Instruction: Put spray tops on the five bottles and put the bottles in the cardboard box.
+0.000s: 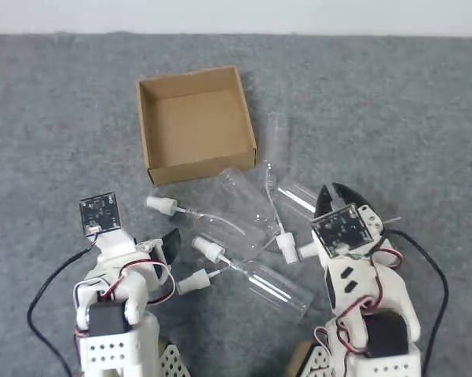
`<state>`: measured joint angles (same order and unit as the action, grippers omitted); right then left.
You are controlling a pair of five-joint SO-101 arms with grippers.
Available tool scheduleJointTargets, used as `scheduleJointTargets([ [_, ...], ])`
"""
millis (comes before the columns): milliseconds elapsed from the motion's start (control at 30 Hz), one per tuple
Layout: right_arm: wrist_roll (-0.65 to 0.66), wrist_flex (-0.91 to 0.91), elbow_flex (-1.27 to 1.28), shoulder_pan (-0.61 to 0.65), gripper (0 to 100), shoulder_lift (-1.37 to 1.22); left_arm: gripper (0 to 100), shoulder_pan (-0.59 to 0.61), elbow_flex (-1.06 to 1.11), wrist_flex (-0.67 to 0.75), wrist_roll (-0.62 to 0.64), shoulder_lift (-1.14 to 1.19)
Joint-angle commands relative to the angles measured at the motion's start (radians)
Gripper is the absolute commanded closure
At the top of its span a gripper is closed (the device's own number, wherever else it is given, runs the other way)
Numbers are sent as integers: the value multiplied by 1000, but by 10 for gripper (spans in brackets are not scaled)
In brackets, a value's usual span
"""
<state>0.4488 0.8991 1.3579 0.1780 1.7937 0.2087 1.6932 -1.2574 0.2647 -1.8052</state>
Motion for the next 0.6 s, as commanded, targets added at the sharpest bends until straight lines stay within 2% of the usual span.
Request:
scheduleJointTargets([
  [0,12,44,-138,-7,976,15,717,2,-8,-5,0,-17],
  [167,12,94,-227,-7,820,15,717,2,-8,-5,0,-17],
  [333,8,88,-242,-7,789,15,717,2,-8,-5,0,-17],
  [467,6,87,-242,-7,690,15,717,2,-8,-5,0,-17],
  [567,6,87,-244,-7,693,10,717,2,-8,-5,0,-17],
])
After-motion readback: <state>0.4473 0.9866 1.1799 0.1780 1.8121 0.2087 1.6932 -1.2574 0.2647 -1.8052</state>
